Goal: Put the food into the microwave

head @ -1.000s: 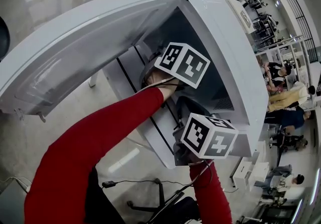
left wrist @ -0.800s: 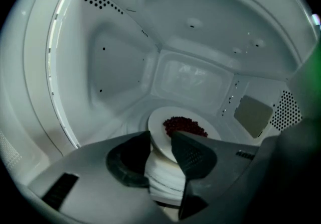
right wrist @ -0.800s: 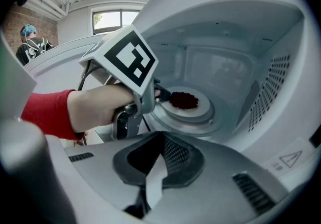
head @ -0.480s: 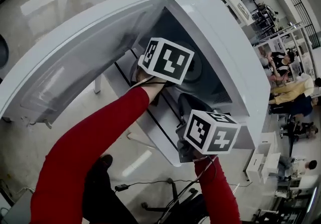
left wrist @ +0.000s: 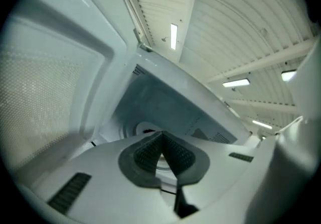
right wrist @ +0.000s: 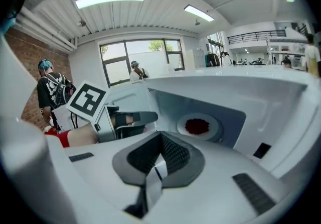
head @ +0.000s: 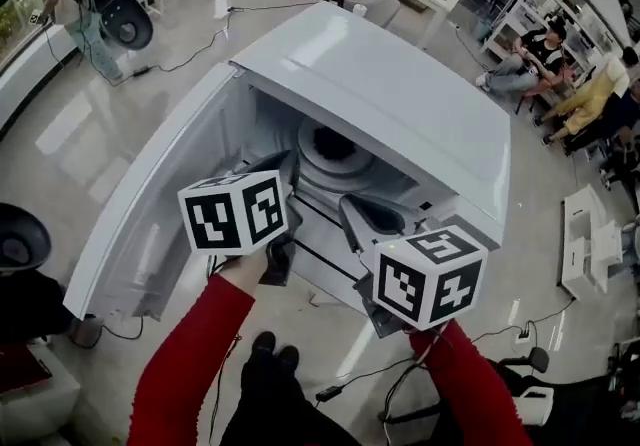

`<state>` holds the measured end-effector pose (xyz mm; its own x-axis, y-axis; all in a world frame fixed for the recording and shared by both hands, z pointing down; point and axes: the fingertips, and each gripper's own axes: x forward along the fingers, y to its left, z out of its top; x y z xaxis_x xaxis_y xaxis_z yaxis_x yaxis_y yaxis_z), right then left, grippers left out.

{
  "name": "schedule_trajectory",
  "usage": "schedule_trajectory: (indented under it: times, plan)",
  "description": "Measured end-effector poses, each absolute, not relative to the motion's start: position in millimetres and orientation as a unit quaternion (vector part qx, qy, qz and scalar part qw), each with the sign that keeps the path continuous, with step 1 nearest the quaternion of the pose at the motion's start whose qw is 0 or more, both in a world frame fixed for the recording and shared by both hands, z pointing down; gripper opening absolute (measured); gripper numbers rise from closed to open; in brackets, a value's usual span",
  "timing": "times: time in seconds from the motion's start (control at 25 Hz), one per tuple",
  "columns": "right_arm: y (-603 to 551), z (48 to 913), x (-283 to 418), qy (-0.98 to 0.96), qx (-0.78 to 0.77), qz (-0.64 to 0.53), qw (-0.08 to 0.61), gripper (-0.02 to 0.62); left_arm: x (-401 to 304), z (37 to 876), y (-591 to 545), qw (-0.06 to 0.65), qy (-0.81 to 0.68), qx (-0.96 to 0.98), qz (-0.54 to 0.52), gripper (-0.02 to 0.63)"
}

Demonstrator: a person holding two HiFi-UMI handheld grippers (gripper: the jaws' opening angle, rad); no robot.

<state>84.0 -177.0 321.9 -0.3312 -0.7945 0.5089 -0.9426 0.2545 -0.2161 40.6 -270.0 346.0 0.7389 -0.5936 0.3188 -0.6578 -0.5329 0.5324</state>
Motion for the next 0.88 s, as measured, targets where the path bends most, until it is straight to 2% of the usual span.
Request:
schedule_trajectory:
  times: [0.4, 0.68, 0.88]
  plan:
    - [-111.4, 259.8, 69.0, -0.812, 0.542, 0.216, 0.029, 0.014, 38.8, 291.9, -175.8, 0.336, -0.231, 0.913, 0.008, 0.008]
    - [-74.0, 262.4, 76.3, -0.801, 0.554, 0.225, -0.024, 0.014, 39.0, 293.7, -129.1, 0.287, -0.204, 0.935, 0.033, 0.008]
    - [-46.5, 268.1, 83.4, -0.780, 0.569, 0.249, -0.068, 0.013, 32.7, 284.8, -99.0, 0.225, -0.187, 0.954, 0.060, 0.009]
